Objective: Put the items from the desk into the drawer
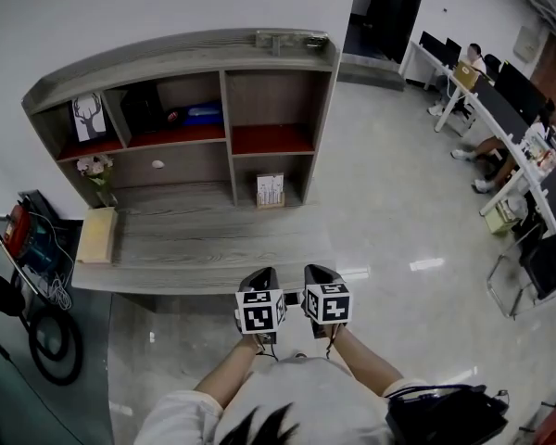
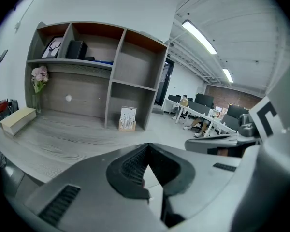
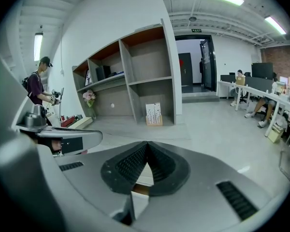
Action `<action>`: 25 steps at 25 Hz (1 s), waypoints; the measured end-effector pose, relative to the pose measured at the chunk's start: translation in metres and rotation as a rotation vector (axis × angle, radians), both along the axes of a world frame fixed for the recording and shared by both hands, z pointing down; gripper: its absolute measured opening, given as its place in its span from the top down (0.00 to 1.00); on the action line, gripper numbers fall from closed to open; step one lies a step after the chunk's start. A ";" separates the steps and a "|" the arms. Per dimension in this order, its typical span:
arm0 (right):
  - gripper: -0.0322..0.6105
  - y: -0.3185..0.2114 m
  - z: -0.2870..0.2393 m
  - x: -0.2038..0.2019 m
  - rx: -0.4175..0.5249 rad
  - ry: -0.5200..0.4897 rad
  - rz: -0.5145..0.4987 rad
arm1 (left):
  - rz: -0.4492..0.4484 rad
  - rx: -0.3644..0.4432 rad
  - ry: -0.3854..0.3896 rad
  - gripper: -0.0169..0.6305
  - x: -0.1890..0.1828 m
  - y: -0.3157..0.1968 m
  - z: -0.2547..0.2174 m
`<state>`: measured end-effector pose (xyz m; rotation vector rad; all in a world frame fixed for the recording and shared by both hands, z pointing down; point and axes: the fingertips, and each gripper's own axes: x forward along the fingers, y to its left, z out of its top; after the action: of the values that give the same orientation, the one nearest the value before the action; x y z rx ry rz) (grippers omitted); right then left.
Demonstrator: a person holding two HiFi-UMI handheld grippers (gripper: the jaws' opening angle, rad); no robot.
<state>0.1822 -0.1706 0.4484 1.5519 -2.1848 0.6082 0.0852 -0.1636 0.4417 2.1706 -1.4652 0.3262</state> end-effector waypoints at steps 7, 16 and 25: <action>0.95 -0.006 -0.008 -0.001 0.034 0.003 0.009 | -0.016 0.000 0.006 0.98 -0.004 -0.005 -0.002; 0.95 -0.005 0.001 -0.002 0.010 0.004 0.016 | -0.020 -0.009 0.009 0.98 -0.004 -0.005 0.003; 0.95 -0.004 0.005 0.001 0.001 0.006 0.039 | -0.027 -0.017 0.009 0.98 -0.006 -0.002 0.006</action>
<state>0.1836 -0.1749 0.4538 1.5983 -2.1555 0.6133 0.0793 -0.1658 0.4477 2.1347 -1.4802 0.3182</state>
